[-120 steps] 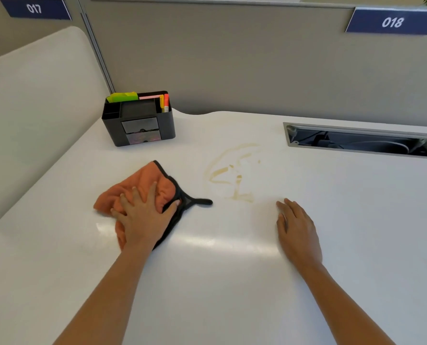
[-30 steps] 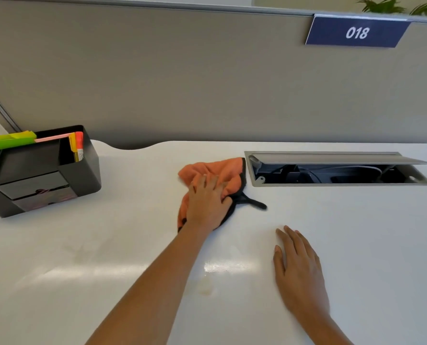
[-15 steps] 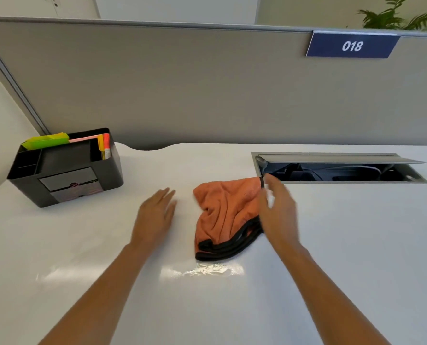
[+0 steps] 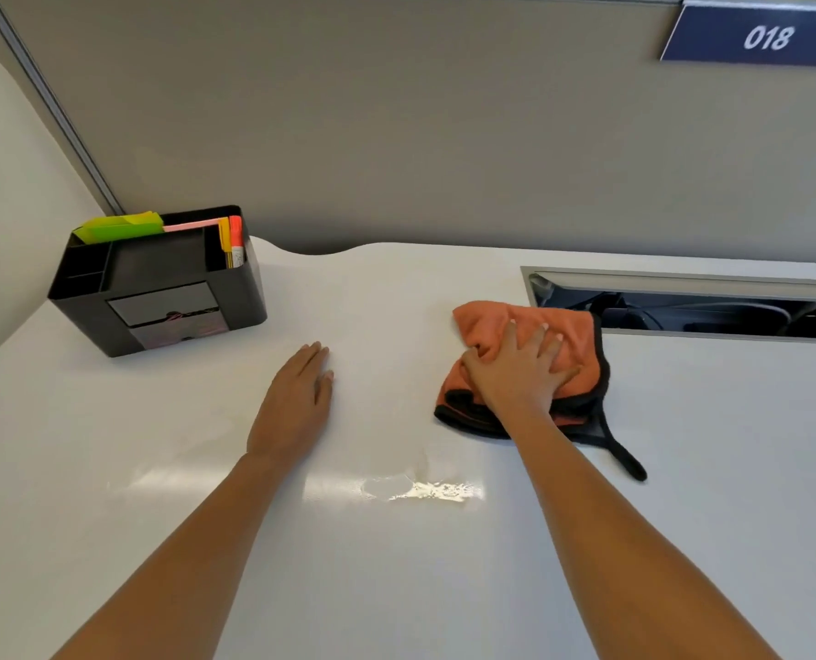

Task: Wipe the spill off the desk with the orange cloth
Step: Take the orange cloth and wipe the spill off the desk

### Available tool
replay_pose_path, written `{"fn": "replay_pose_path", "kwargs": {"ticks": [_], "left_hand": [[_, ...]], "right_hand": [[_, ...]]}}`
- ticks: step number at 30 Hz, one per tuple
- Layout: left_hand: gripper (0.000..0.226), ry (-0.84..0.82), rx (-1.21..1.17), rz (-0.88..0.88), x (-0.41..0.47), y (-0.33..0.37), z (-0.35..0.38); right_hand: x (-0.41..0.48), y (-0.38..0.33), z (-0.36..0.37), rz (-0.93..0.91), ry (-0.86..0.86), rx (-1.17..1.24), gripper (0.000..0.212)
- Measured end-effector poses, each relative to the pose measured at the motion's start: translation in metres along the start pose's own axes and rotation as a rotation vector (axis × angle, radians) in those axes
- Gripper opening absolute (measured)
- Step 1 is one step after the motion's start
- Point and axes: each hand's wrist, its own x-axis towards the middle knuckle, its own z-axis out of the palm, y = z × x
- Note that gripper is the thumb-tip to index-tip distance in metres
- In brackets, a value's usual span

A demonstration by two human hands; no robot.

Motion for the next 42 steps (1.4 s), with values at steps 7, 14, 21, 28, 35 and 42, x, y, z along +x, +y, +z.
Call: {"fn": "replay_pose_path", "kwargs": {"ticks": [7,14,21,28,35,42], "left_hand": [[0.043,0.025,0.009,0.008,0.003,-0.004,0.002],[0.042,0.032,-0.017,0.001,0.000,0.000,0.000],[0.043,0.030,-0.049,0.015,0.002,-0.002,-0.001],[0.042,0.015,-0.124,-0.026,0.000,-0.008,-0.004],[0.042,0.002,-0.133,-0.024,-0.003,-0.006,-0.004],[0.043,0.001,-0.078,-0.017,-0.002,-0.001,-0.001]], "right_hand": [[-0.051,-0.042,0.026,-0.500,-0.077,-0.041,0.069],[-0.059,0.029,0.014,-0.453,0.039,-0.072,0.066],[-0.058,-0.038,0.017,-0.529,-0.072,0.009,0.058],[-0.214,0.013,0.020,-0.854,-0.083,0.002,0.061],[-0.177,0.102,-0.016,-0.557,0.001,-0.008,0.062],[-0.057,0.097,-0.014,-0.121,0.073,-0.050,0.060]]}}
